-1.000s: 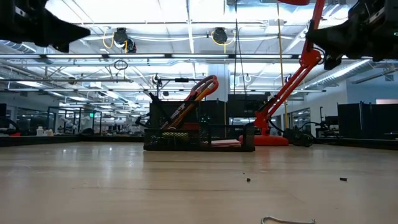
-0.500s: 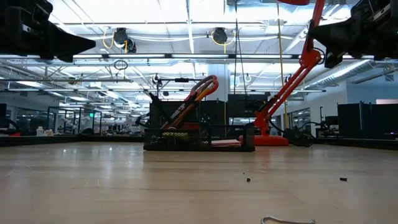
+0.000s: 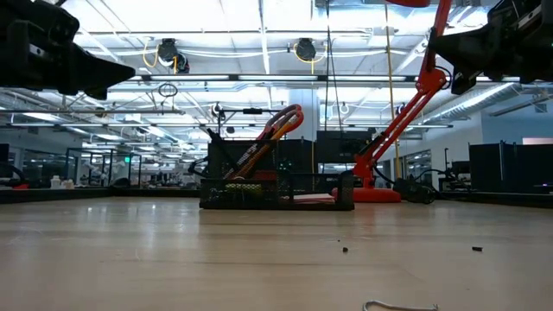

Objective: Pick and place office supplies into organizer
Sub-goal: Return to Home Position

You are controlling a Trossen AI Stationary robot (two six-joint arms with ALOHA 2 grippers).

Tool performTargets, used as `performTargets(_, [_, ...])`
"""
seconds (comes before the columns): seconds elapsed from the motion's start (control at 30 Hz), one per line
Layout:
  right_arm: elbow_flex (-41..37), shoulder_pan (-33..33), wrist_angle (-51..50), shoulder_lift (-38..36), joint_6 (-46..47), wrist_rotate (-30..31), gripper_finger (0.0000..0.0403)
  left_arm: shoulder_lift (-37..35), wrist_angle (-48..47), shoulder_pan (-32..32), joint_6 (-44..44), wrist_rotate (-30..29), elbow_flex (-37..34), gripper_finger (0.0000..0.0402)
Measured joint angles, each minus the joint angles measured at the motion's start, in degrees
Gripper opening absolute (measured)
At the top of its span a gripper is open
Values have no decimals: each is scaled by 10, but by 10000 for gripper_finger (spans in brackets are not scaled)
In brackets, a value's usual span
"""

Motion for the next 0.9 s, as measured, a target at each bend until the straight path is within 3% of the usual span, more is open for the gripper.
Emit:
performTargets(0.4, [0, 0, 0, 0, -43, 0, 0, 2, -3, 11, -30, 4, 0, 4])
performTargets(0.7, [0, 0, 0, 0, -51, 0, 3, 2, -3, 11, -29, 2, 0, 38])
performTargets(0.9, [0, 0, 0, 0, -50, 0, 4, 2, 5, 11, -28, 2, -1, 39])
